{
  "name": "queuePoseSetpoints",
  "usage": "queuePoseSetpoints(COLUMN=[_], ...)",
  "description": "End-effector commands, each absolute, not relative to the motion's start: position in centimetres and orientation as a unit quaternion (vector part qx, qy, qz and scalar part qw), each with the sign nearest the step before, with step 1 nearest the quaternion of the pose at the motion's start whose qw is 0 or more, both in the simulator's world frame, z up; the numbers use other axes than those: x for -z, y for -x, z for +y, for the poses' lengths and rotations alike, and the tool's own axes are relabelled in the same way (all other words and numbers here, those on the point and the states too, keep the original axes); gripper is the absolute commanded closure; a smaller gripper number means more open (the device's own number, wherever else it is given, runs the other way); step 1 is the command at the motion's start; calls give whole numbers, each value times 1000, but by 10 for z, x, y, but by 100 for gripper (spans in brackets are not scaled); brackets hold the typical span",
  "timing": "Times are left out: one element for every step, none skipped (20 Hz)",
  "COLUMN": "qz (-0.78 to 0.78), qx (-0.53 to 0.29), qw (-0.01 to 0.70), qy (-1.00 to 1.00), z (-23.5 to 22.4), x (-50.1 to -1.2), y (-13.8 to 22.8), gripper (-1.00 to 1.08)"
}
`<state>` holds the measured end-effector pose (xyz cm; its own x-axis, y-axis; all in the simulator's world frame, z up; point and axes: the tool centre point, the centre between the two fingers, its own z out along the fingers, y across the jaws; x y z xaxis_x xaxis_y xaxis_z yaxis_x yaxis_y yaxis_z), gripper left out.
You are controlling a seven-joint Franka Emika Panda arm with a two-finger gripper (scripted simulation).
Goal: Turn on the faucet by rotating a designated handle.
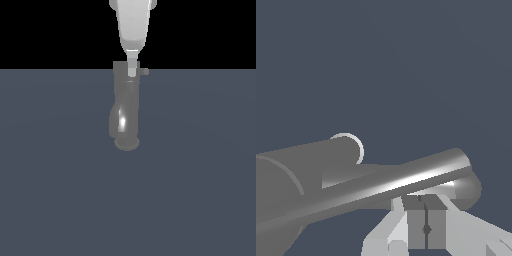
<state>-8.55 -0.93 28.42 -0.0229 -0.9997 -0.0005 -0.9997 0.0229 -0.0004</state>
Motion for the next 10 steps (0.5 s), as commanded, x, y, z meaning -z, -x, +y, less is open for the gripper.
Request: queuePoseSetpoints(qz=[726,726,726,726,715,715,716,716,716,717], qx=[0,0,0,0,0,0,0,0,0,0], qw=[0,0,0,0,0,0,0,0,0,0], qy=[688,688,688,688,699,699,699,698,698,697], z=[-40,-46,-52,-52,-30,-34,-37,-40,-43,-46], x=[-284,-284,-284,-284,-284,-284,-284,-284,-284,-284], y=[86,86,86,86,85,82,79,77,74,72], gripper=[108,108,108,108,108,108,108,108,108,108])
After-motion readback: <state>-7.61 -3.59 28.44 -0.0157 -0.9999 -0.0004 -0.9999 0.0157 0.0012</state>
